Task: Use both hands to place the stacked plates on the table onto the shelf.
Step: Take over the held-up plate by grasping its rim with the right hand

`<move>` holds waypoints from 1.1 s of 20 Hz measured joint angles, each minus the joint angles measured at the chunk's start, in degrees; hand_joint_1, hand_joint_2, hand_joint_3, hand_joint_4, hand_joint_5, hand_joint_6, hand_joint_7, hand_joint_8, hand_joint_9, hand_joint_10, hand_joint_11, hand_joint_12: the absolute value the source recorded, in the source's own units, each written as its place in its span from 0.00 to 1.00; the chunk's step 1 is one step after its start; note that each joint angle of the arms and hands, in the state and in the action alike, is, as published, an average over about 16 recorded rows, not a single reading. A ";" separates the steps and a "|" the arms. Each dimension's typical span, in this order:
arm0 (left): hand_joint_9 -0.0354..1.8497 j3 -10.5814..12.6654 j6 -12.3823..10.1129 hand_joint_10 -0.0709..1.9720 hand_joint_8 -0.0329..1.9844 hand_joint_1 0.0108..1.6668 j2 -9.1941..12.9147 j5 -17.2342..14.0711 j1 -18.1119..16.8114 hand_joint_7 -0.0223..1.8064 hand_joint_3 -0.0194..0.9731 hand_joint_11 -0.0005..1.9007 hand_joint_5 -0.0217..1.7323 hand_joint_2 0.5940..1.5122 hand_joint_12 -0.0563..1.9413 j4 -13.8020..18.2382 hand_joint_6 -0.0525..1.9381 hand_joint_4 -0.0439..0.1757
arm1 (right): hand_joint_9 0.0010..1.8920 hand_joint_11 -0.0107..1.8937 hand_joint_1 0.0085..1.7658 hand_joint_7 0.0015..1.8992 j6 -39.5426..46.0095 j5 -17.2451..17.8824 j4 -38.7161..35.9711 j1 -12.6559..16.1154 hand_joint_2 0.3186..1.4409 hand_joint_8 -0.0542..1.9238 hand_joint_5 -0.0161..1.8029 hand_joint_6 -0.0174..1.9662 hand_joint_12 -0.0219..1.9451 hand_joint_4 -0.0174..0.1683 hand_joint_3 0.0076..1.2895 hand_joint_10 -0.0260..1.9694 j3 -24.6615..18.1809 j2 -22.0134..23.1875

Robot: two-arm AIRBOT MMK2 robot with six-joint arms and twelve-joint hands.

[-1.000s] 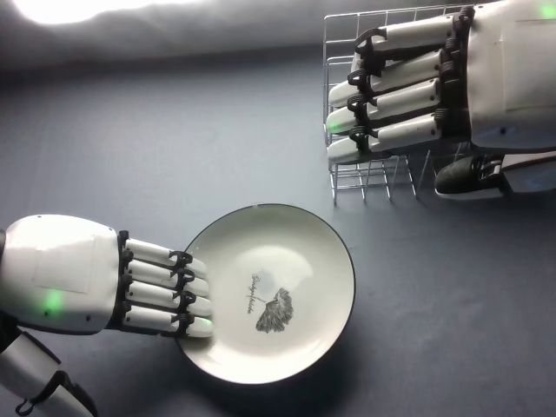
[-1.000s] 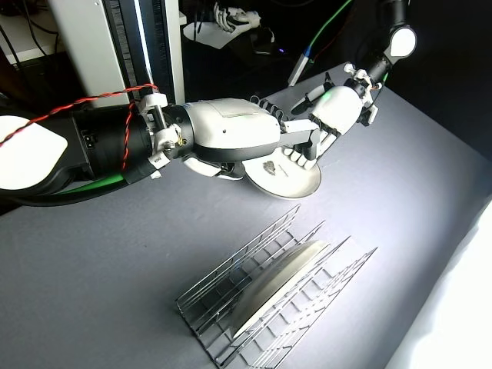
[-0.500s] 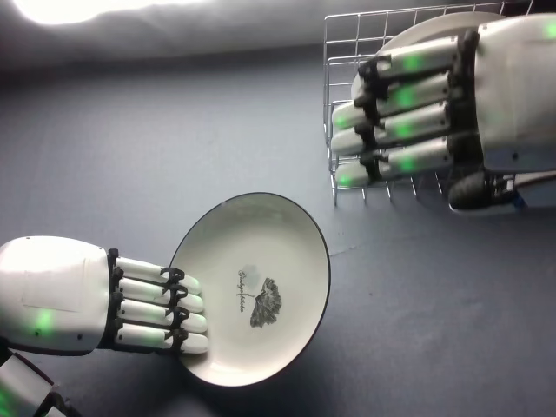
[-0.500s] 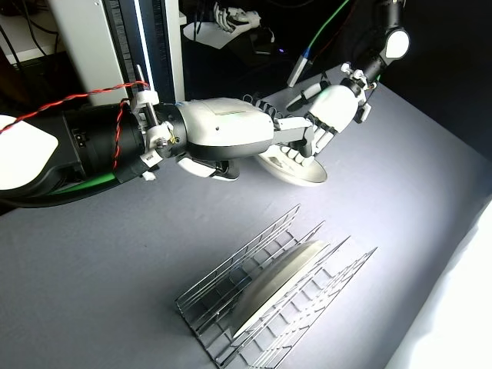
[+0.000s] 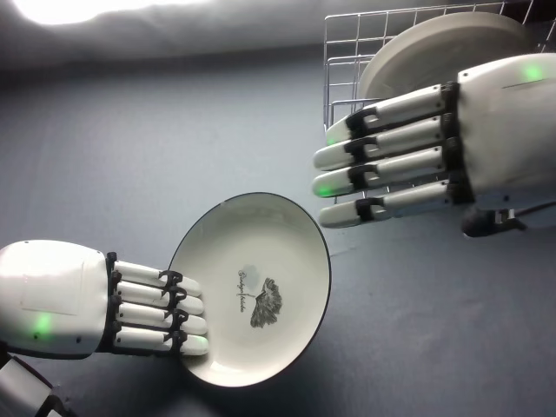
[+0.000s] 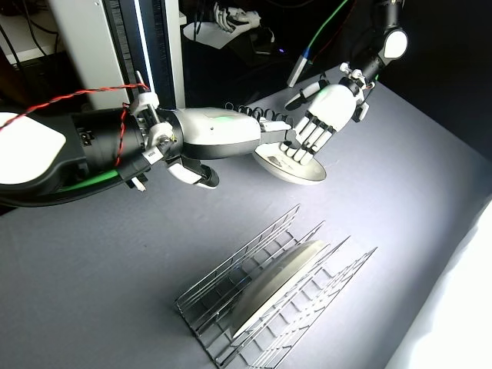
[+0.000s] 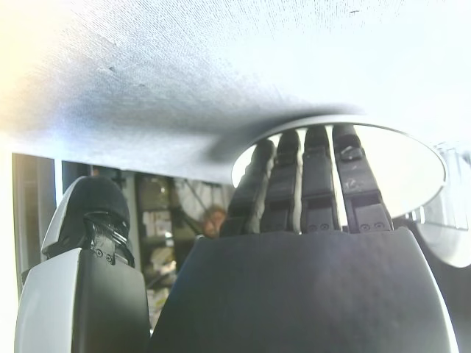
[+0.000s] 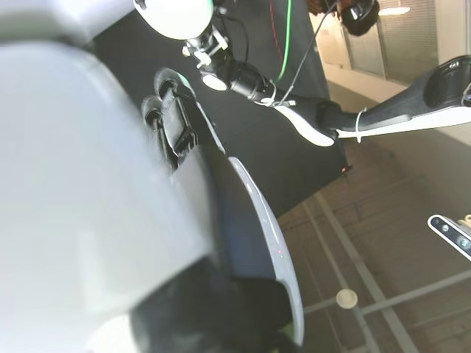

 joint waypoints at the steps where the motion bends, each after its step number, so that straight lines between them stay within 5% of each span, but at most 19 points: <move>1: 0.04 0.00 0.00 0.02 0.01 0.00 0.00 0.00 0.02 0.04 0.03 0.01 0.03 0.60 0.07 0.00 0.01 0.15 | 0.05 0.01 0.59 0.04 -0.09 -0.47 -0.21 -0.16 0.54 0.04 0.07 0.02 0.35 0.11 0.00 0.02 0.00 -0.53; 22: 0.05 0.17 -0.02 0.02 0.01 0.00 -0.06 -0.27 -0.36 0.04 0.03 0.01 0.03 0.61 0.06 0.74 0.01 0.15 | 0.01 0.01 0.64 0.01 -0.86 -12.95 0.43 -4.45 0.45 0.04 0.02 0.02 0.19 0.12 0.01 0.02 2.35 -15.12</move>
